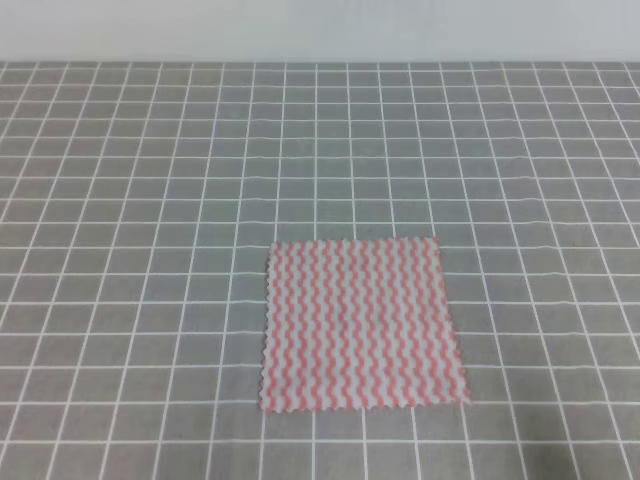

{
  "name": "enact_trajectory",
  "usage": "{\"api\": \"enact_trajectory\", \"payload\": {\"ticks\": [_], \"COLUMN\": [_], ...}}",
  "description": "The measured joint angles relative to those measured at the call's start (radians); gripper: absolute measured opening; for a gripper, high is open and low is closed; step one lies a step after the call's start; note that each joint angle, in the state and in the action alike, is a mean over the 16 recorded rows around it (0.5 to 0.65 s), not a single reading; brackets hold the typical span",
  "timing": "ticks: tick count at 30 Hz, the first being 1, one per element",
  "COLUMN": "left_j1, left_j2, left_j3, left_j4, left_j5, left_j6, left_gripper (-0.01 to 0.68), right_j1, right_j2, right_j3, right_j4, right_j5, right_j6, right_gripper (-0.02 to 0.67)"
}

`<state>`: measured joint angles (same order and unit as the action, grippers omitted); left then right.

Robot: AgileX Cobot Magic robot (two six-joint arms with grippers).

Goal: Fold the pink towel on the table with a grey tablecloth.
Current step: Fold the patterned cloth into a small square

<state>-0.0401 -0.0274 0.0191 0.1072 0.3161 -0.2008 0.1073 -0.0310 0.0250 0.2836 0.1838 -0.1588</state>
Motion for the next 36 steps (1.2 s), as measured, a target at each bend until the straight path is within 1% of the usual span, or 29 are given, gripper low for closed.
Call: {"api": "enact_trajectory", "payload": {"ticks": [36], "left_j1": [0.000], "left_j2": [0.014], "left_j3": [-0.008], "left_j4": [0.006], "left_j5": [0.008], "left_j6": [0.003], "left_gripper": [0.000], "right_j1": [0.000], "right_j2": [0.011], "right_j3": [-0.011], "right_j4": [-0.001], "right_j5": [-0.001], "right_j6": [0.001], "right_gripper": [-0.019]}}
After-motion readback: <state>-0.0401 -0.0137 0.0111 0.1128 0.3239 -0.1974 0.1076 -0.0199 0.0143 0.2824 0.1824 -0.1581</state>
